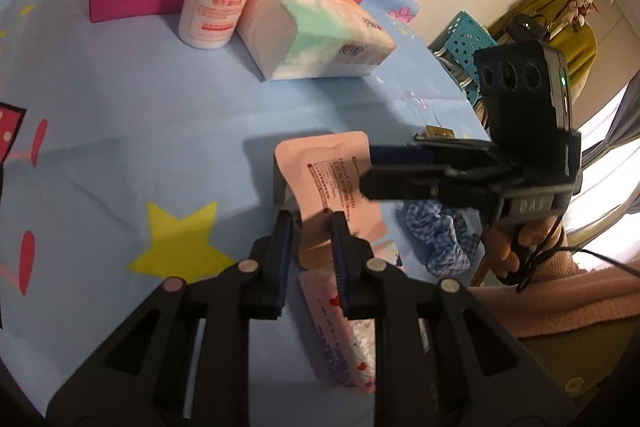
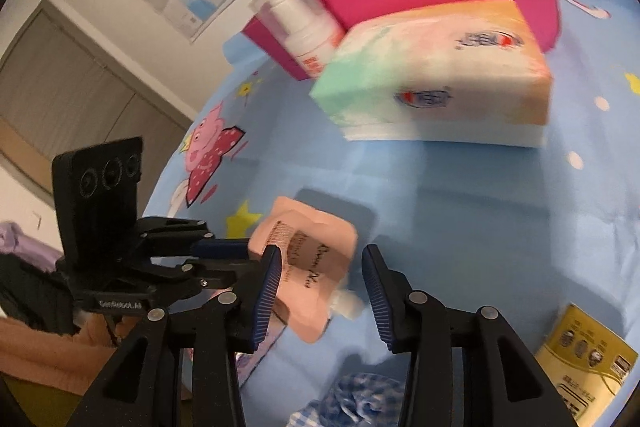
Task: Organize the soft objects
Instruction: 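Close the right gripper on the pink pouch, then carry the pink pouch over the pink box and open the right gripper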
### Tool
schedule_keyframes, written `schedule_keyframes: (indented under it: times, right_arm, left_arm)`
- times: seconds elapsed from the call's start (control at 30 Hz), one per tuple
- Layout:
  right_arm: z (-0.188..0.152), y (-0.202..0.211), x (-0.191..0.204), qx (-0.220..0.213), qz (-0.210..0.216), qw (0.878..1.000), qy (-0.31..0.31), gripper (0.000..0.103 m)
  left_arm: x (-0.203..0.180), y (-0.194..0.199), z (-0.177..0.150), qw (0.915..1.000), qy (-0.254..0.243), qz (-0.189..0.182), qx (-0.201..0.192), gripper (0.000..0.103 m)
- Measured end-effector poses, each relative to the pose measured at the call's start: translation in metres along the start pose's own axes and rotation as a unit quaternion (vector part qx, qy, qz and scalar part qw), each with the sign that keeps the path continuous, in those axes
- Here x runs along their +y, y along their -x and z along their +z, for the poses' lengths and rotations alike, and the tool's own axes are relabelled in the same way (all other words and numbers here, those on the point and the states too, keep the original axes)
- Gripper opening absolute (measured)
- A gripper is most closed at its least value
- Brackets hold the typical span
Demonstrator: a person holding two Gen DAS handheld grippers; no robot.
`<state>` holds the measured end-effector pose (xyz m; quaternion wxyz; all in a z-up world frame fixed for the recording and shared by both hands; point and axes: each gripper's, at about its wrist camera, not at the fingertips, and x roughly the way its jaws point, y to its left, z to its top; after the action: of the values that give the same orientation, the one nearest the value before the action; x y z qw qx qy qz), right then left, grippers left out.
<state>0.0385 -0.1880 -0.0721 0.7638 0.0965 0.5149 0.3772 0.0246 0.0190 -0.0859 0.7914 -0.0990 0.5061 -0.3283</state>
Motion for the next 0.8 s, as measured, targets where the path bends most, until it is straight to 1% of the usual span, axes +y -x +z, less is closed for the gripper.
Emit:
schedule_keyframes:
  times: [0.03, 0.07, 0.1, 0.13, 0.17, 0.27, 0.4, 0.53, 0.7, 0.8]
  right_arm:
    - [0.0, 0.0, 0.001, -0.003, -0.009, 1.0, 0.005, 0.039]
    - [-0.001, 0.001, 0.003, -0.005, -0.02, 1.0, 0.011, 0.03]
    - [0.0, 0.002, 0.002, -0.006, -0.02, 1.0, 0.012, 0.02]
    - [0.0, 0.005, 0.0, -0.01, -0.013, 1.0, 0.005, 0.019]
    - [0.001, 0.006, 0.001, -0.014, -0.011, 1.0, 0.004, 0.015]
    - [0.005, 0.021, 0.004, -0.03, -0.018, 0.999, 0.015, 0.014]
    - [0.018, 0.04, 0.008, -0.057, -0.03, 0.998, 0.026, 0.014]
    - [0.04, 0.063, 0.011, -0.089, -0.036, 0.995, 0.038, 0.014]
    - [0.077, 0.084, 0.011, -0.127, -0.051, 0.989, 0.053, 0.014]
    - [0.104, 0.092, 0.004, -0.146, -0.05, 0.987, 0.05, 0.014]
  left_arm:
    - [0.0, 0.001, 0.0, 1.0, 0.002, -0.001, 0.0, 0.022]
    - [-0.001, 0.001, 0.001, 1.0, 0.003, -0.001, 0.0, 0.022]
    - [-0.002, 0.001, 0.001, 1.0, 0.001, 0.002, 0.0, 0.022]
    - [-0.002, 0.001, 0.002, 1.0, -0.001, 0.006, 0.0, 0.022]
    - [-0.003, 0.003, 0.003, 1.0, -0.002, 0.007, 0.0, 0.022]
    - [-0.009, 0.007, 0.009, 0.9999, -0.014, 0.006, -0.008, 0.022]
    - [-0.022, 0.018, 0.028, 0.999, -0.034, 0.004, -0.03, 0.022]
    - [-0.032, 0.031, 0.057, 0.9973, -0.051, 0.002, -0.054, 0.022]
    - [-0.046, 0.041, 0.1, 0.9933, -0.077, 0.025, -0.082, 0.022]
    - [-0.046, 0.043, 0.13, 0.9928, -0.074, 0.036, -0.088, 0.023]
